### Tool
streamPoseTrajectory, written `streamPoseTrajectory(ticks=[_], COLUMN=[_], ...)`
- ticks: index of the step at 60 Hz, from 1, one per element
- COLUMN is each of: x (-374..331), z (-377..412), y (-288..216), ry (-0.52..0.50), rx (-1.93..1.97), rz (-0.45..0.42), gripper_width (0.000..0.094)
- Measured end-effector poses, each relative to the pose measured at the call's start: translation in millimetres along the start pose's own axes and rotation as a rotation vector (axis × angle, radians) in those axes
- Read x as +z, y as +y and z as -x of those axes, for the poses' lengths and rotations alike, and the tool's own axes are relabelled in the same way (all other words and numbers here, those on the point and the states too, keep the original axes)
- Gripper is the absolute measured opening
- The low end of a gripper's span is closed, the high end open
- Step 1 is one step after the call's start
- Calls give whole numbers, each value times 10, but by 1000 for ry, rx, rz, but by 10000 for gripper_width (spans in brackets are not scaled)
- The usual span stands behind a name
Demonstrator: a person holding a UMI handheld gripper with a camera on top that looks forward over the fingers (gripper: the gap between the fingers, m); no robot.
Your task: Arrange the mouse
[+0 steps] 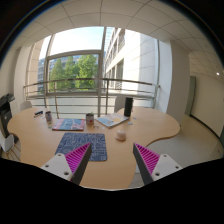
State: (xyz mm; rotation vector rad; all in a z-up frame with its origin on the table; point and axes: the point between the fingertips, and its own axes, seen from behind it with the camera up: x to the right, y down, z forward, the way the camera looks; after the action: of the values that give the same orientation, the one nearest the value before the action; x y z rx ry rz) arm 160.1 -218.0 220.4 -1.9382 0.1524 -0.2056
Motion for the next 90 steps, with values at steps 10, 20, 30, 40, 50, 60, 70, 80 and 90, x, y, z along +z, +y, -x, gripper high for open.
streamPoseTrajectory(ticks=[10, 20, 30, 40, 50, 60, 70, 80, 90], x=[192, 886, 1948, 3102, 3933, 4348, 4443, 4357, 3914], z=[-69, -298, -533, -678, -707, -652, -638, -686, -715], y=[310, 713, 855, 791, 772, 883, 860, 757, -174], ry=[-7, -11, -22, -30, -31, -36, -43, -34, 6], rx=[11, 16, -11, -5, 19, 33, 54, 46, 33], rz=[86, 199, 256, 260, 283, 317, 292, 285, 130], gripper_width=[850, 851, 853, 854, 832, 639, 483, 423, 423])
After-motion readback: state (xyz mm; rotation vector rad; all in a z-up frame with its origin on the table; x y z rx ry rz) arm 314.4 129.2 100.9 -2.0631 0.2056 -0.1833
